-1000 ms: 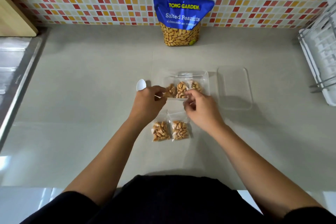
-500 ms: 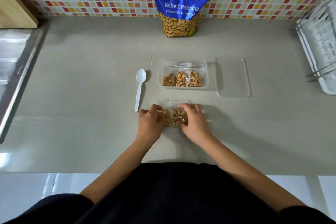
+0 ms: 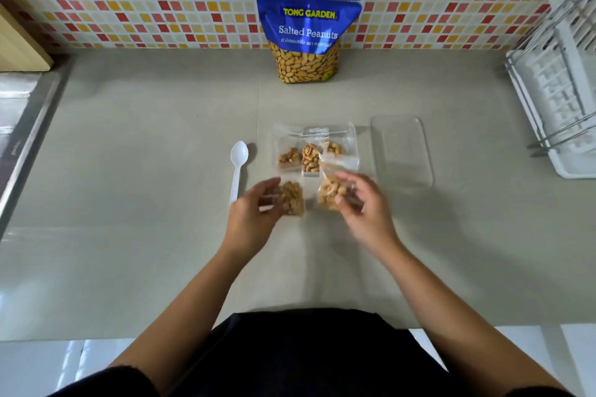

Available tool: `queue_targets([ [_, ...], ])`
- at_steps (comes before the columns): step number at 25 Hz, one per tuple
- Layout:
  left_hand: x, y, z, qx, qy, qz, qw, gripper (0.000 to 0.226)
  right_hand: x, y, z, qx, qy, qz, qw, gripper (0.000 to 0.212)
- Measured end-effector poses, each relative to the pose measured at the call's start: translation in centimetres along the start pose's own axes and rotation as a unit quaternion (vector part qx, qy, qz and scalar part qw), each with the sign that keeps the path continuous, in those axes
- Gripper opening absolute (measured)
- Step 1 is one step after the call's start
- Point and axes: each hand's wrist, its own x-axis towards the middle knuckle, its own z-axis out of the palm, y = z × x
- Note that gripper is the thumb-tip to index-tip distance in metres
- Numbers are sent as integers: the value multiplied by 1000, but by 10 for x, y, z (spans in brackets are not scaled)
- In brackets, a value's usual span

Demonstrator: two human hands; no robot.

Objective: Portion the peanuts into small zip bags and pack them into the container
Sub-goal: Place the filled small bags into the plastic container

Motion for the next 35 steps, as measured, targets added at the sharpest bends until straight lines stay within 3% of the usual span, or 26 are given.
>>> queue_targets([
  [4,59,38,8,-25,7,-23,999,46,70,-26,-13,-143,6,12,990,39],
  [10,97,41,32,145,-60,-63,986,49,100,-26,0,-311,-122,59,941,51],
  [19,97,19,53,356,-33,79,930,26,101,-22,2,-487,-145,8,861,44],
  [21,100,18,52,385,-50,78,918,27,100,-21,2,-485,-143,5,862,45],
  [24,98,26,46,358,-42,96,928,35,100,-20,-2,-466,-136,-22,874,47],
  [27,89,28,31,301,41,98,948,42,98,-19,-19,-382,-15,-47,923,41],
  [29,85,20,22,264,68,53,961,41,95,-8,-41,-339,100,-9,935,40],
  [31,82,11,17,226,47,8,973,33,90,7,-63,-342,154,95,922,50],
  [33,79,8,17,182,25,-26,983,24,82,19,-77,-347,130,232,900,70],
  [35,79,8,17,173,25,-39,984,23,73,26,-80,-340,94,297,887,87],
])
